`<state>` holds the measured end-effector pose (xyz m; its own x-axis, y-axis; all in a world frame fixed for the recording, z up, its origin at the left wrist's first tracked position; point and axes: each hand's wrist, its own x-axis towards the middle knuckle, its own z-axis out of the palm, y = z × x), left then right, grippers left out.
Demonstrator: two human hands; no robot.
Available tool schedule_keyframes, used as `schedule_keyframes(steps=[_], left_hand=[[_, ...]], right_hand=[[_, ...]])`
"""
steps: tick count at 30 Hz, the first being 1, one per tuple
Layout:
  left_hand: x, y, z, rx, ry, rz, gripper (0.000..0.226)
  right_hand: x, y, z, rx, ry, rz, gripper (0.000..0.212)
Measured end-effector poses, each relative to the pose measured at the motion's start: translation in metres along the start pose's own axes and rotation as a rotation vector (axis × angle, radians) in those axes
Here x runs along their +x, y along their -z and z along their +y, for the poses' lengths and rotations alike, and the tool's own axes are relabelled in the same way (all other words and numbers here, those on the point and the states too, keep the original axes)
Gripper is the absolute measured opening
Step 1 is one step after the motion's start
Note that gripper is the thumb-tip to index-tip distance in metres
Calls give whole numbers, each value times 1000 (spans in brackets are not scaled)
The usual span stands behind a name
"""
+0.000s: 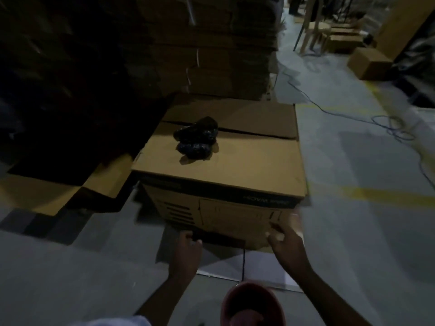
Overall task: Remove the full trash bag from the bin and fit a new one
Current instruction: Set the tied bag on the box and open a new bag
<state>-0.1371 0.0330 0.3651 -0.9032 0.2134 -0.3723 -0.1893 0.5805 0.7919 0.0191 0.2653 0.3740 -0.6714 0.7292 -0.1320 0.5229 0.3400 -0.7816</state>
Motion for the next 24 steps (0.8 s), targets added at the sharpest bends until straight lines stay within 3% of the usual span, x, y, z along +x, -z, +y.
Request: schedule_keyframes(steps=[7, 20, 24], left_hand=[[68, 24, 41, 96, -147, -19, 34], [154, 40, 71, 143, -189, -7, 31], [170, 52, 66, 182, -214, 3, 31]], right_hand=[[68, -25, -73, -47, 128, 21, 43], [152, -100, -159, -138, 216, -64, 48], [171, -127, -179, -255, 328, -106, 48]])
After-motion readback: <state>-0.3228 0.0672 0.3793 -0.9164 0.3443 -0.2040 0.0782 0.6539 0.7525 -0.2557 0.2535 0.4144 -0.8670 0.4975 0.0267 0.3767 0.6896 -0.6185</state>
